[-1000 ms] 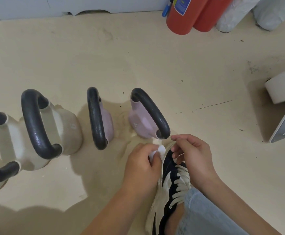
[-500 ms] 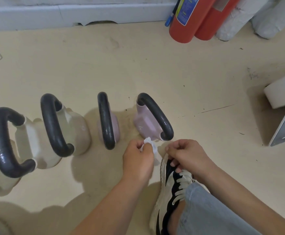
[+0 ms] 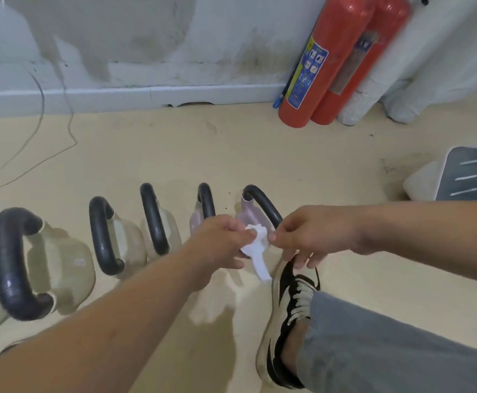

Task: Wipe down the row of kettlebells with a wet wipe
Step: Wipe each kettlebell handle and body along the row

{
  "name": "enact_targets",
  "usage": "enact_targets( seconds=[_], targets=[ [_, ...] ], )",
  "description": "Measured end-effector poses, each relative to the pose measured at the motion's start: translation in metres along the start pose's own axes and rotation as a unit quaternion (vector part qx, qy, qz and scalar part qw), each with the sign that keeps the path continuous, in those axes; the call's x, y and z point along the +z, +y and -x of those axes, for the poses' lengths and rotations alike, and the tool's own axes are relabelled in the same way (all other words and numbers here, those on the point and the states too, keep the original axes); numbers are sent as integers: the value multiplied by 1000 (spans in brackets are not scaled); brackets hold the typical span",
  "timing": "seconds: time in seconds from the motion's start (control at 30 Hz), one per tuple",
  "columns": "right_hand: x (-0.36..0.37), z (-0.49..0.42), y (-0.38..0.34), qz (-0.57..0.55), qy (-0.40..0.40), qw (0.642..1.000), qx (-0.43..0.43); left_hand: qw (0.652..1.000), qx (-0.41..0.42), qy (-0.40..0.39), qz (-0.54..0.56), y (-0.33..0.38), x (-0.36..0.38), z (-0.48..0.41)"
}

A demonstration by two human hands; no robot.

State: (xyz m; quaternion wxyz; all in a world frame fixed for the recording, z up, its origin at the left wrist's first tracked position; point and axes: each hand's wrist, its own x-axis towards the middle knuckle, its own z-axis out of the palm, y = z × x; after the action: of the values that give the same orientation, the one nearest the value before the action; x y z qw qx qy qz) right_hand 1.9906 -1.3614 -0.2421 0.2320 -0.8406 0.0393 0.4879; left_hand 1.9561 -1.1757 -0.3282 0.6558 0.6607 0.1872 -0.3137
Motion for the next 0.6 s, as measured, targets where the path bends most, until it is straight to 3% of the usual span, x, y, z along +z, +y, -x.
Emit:
enact_targets(
  seconds=[0.17, 0.33, 0.6],
  targets=[
    [20, -33, -49, -125, 25, 990, -57, 999, 24, 11, 24, 23, -39, 16],
    [51, -59, -61, -369, 17, 924, -103, 998, 54, 36, 27, 31, -64, 23],
    [40, -73, -57, -481, 10, 862, -158, 987, 43, 54, 143, 33, -84, 4]
  ],
)
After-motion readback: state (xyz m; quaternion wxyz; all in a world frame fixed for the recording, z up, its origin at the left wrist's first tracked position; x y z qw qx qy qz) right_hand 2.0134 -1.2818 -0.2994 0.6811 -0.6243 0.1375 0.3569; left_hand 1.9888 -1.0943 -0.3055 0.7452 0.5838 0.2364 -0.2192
